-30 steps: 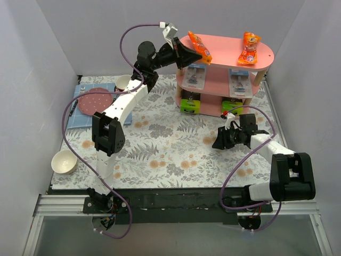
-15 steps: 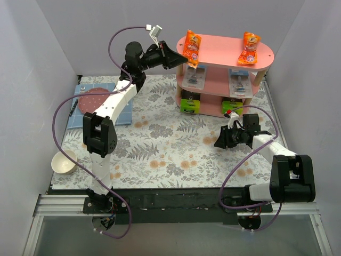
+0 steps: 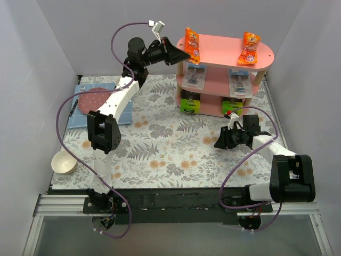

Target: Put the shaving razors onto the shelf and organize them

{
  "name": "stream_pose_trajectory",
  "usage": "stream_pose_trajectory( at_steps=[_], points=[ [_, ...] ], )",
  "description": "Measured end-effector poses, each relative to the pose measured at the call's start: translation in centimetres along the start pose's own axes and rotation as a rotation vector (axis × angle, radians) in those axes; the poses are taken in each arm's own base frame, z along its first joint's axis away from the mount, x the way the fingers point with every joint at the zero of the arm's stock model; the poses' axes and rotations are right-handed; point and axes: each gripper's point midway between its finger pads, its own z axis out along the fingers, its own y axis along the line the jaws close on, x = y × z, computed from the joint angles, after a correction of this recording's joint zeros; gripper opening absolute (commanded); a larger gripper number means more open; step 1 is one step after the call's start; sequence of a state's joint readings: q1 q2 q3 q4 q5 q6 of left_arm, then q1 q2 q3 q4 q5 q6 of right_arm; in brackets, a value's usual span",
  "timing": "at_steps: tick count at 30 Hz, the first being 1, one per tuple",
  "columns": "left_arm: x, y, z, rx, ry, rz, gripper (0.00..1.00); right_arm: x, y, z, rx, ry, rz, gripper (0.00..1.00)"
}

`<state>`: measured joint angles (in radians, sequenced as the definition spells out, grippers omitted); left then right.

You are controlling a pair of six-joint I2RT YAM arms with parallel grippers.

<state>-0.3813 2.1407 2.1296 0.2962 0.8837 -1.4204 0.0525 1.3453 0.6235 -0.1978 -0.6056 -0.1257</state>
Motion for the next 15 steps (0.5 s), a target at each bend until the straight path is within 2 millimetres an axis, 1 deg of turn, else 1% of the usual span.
stream_pose_trajectory(
  at_steps=[6,11,12,14,15],
  points=[
    [2.2,1.3,0.1,0.018,0.051,-0.047,0.0,0.0,0.0,0.0,0.0,-0.001,0.004,0.4],
    [2.2,1.2,0.1,0.028,0.056,-0.051,0.0,-0.1,0.0,0.1,0.001,-0.006,0.004,0.4],
    [2.2,1.2,0.1,0.027,0.055,-0.054,0.02,-0.1,-0.1,0.1,0.001,-0.005,0.005,0.4],
    [2.1,1.3,0.2,0.018,0.048,-0.062,0.13,-0.2,-0.1,0.1,0.001,-0.006,0.005,0.4],
    [2.0,1.4,0.2,0.012,0.041,-0.066,0.14,-0.2,-0.1,0.1,0.001,-0.007,0.005,0.4]
  ],
)
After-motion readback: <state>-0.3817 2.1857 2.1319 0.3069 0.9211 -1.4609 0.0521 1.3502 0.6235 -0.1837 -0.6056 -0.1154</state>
